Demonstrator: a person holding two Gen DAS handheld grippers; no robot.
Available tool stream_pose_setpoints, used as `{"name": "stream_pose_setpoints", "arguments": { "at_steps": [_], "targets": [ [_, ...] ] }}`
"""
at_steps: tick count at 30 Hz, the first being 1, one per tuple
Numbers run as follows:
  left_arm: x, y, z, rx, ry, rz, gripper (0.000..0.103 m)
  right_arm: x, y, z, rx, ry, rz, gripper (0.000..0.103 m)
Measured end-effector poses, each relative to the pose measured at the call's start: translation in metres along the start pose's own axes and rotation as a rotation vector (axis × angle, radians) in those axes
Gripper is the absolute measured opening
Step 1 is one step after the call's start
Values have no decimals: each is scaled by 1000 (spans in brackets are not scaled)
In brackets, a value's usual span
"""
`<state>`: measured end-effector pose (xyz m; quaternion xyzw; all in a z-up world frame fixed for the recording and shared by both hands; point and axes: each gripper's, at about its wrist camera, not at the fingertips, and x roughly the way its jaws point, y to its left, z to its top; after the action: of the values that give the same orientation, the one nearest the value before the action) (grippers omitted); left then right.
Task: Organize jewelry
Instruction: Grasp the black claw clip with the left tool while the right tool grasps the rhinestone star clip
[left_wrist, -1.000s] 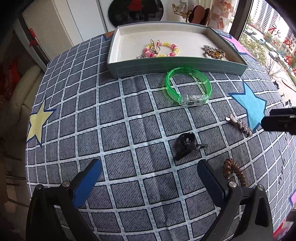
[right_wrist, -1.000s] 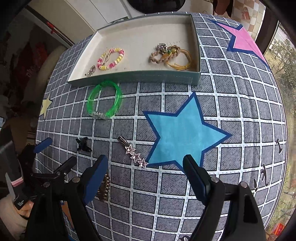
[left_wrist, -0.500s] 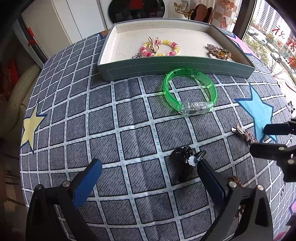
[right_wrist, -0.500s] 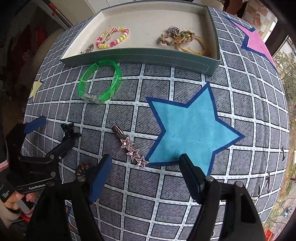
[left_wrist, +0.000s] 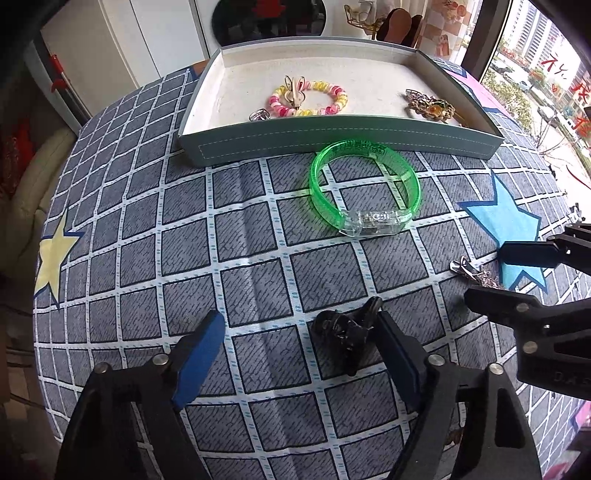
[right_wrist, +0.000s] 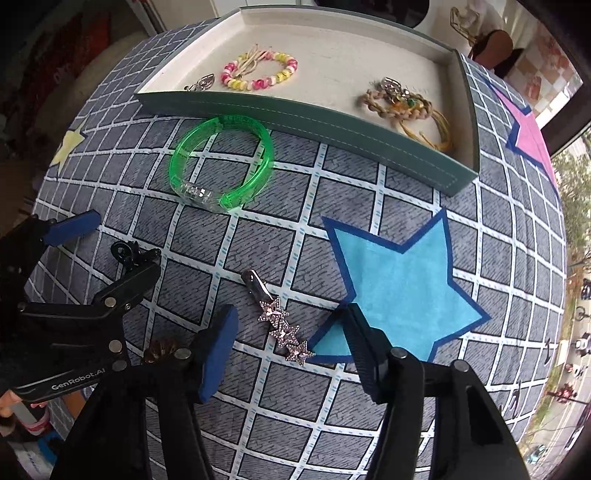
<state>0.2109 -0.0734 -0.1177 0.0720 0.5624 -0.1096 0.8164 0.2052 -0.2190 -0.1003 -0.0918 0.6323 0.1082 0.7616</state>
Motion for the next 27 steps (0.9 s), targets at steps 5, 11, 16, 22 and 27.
{"name": "stream_pose_setpoints", "arguments": {
  "at_steps": [5, 11, 16, 22, 27],
  "targets": [
    [-3, -4, -3, 1, 0, -18, 74, 3, 10, 5, -25, 3, -36, 54],
    [-6, -9, -1, 14, 0, -37, 46, 5, 23, 10, -55, 4, -44, 45],
    [-8, -8, 6, -9, 22, -53, 40, 5, 40, 7, -57, 2, -41, 24],
    [-17, 2, 5, -60, 14, -88, 36, -4, 25, 1, 19, 2, 27, 19],
    [-25, 11, 6, -82, -3, -107, 36, -12, 2, -3, 102, -4, 95, 19]
  ]
}}
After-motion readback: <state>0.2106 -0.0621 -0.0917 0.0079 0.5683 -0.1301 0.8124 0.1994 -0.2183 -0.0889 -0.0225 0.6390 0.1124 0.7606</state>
